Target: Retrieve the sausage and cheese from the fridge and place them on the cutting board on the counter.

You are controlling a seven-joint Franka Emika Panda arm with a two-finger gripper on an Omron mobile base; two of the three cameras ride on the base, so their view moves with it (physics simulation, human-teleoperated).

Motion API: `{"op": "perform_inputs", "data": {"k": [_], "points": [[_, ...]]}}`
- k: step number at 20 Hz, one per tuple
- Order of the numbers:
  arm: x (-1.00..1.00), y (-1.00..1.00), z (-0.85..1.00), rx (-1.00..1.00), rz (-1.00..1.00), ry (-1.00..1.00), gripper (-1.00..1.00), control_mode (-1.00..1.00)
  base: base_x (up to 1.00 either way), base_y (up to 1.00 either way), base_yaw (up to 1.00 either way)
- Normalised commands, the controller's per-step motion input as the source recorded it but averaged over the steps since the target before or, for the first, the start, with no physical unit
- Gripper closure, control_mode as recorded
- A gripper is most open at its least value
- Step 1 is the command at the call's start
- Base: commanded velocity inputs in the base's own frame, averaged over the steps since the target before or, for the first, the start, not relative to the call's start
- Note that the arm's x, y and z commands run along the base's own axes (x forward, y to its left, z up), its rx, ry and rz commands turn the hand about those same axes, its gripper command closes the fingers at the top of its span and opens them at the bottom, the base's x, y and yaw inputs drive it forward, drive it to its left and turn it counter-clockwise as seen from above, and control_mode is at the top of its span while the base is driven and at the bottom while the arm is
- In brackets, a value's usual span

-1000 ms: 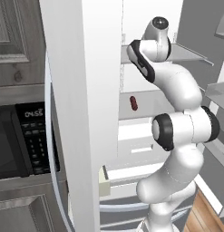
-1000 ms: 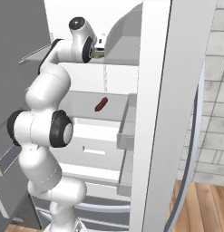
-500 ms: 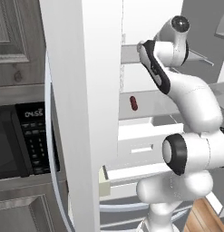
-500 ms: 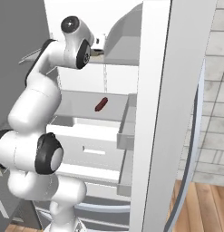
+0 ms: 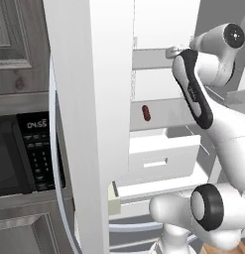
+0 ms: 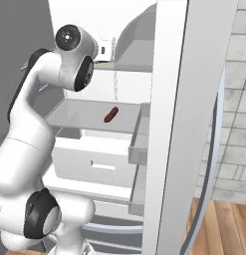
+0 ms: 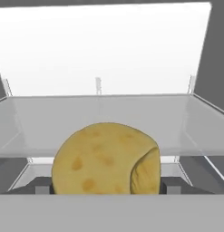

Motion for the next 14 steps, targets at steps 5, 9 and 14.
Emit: {"op": "perform_inputs", "data": {"k": [5,9,14], "points": [[-1.00,0.06,0.57,-0.13,0.09,0.09,1.00,-1.00,0.00,0.00,0.00],[-1.00,0.14,0.03,-0.11,0.01,0.03,1.00,-1.00,0.00,0.00,0.00],[-1.00,0.07,-0.22,-0.04,0.00,0.00,1.00,-1.00,0.00,0.00,0.00]]}}
